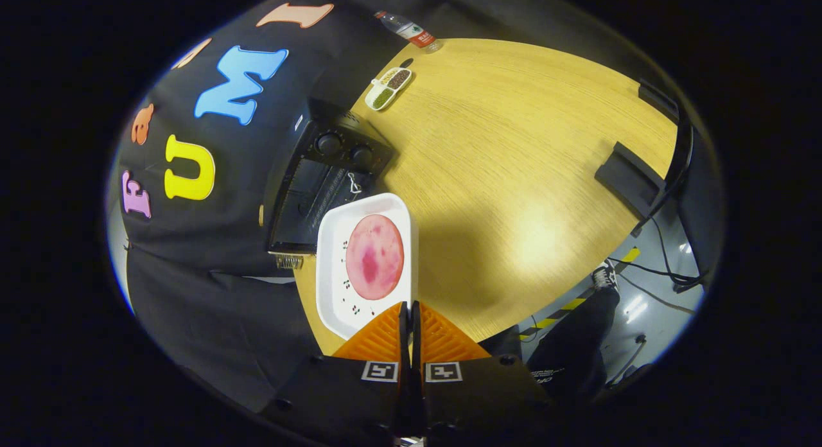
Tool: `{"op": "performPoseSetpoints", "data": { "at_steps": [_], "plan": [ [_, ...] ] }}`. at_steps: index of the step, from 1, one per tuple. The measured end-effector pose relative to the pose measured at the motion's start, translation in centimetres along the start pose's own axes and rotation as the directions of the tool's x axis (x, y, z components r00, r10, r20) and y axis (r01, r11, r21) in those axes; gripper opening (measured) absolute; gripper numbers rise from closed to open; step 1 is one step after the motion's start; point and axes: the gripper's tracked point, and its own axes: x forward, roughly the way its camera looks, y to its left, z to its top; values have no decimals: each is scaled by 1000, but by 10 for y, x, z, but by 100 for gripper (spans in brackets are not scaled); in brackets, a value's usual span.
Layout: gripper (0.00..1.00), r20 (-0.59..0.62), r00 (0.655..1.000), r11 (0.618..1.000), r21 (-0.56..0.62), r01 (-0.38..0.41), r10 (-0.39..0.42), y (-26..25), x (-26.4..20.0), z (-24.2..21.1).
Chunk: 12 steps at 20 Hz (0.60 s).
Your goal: Open the toaster oven, put the food inside, and close the toaster oven door.
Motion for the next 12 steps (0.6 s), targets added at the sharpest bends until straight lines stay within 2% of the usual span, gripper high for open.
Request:
{"op": "performPoseSetpoints", "data": {
  "at_steps": [7,12],
  "plan": [
    [2,4,999,998,-40,-39,39,52,18,-6],
    [1,-24,999,995,-92,-39,37,78,46,2]
  ]
}}
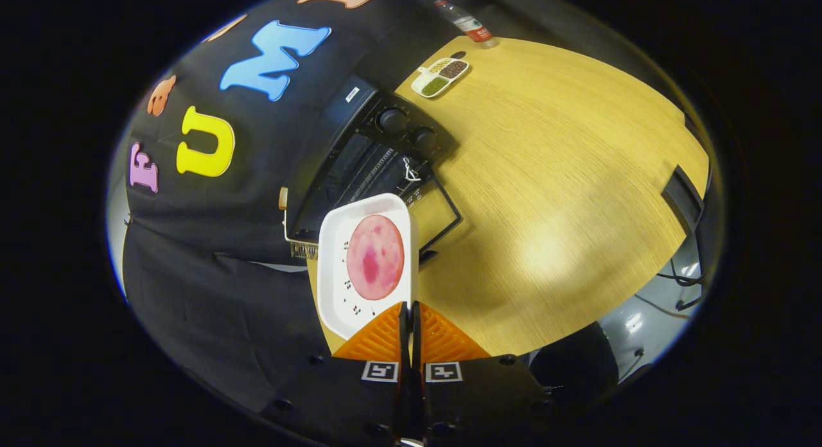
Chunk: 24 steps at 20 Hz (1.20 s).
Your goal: Open the toaster oven, put the food inside, and close the toaster oven door.
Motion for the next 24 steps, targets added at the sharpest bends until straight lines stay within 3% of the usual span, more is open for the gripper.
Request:
{"op": "performPoseSetpoints", "data": {
  "at_steps": [15,24],
  "plan": [
    [1,-27,999,996,84,42,-40,31,113,48],
    [2,110,994,983,185,-8,-13,57,166,78]
  ]
}}
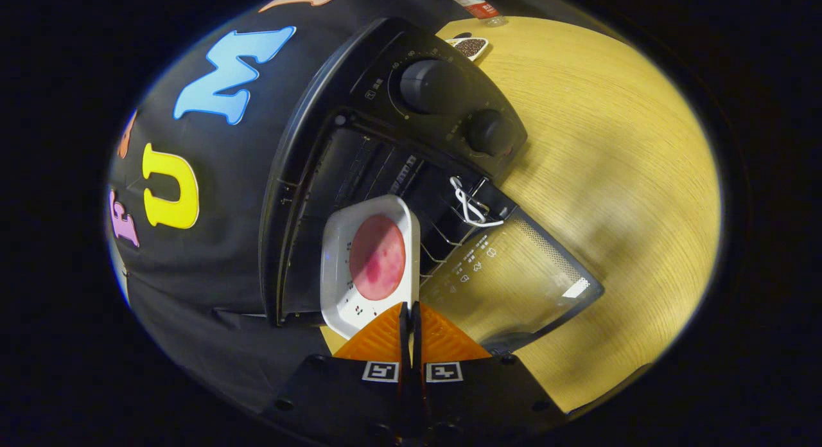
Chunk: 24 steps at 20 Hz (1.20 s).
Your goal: Open the toaster oven, put the food inside, and close the toaster oven door.
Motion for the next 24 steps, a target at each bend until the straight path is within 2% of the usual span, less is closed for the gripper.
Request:
{"op": "performPoseSetpoints", "data": {
  "at_steps": [7,17,21,23,24],
  "plan": [
    [2,205,979,999,34,-19,12,17,31,30],
    [3,232,972,993,95,-64,40,37,64,24],
    [8,244,967,993,70,-92,73,40,55,28],
    [15,254,962,991,63,-122,102,44,45,30],
    [24,247,963,990,66,-124,104,44,42,29]
  ]
}}
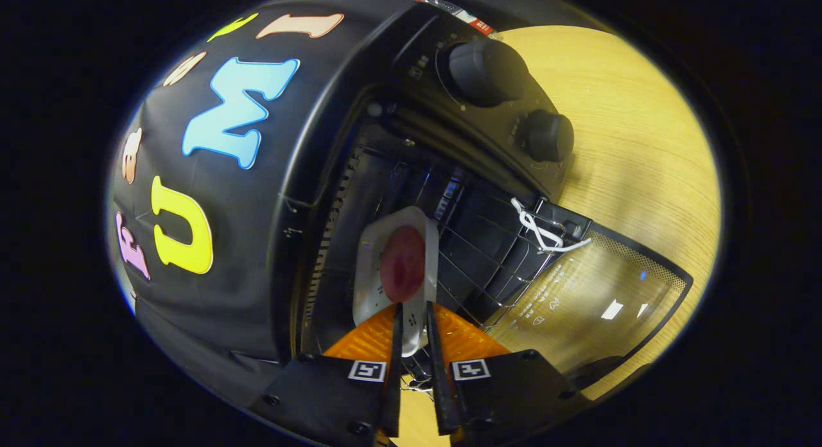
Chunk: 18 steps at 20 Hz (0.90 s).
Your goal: Open the toaster oven, put the food inside, and close the toaster oven door.
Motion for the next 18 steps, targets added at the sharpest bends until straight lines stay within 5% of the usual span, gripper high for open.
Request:
{"op": "performPoseSetpoints", "data": {
  "at_steps": [3,8,15,18],
  "plan": [
    [34,-29,999,1000,-3,-27,27,6,-12,-7],
    [97,-94,995,996,-82,-33,25,0,-38,-34],
    [98,-215,977,951,-304,-60,-7,-14,-86,-84],
    [98,-222,973,888,-457,-52,-57,-31,-100,-89]
  ]
}}
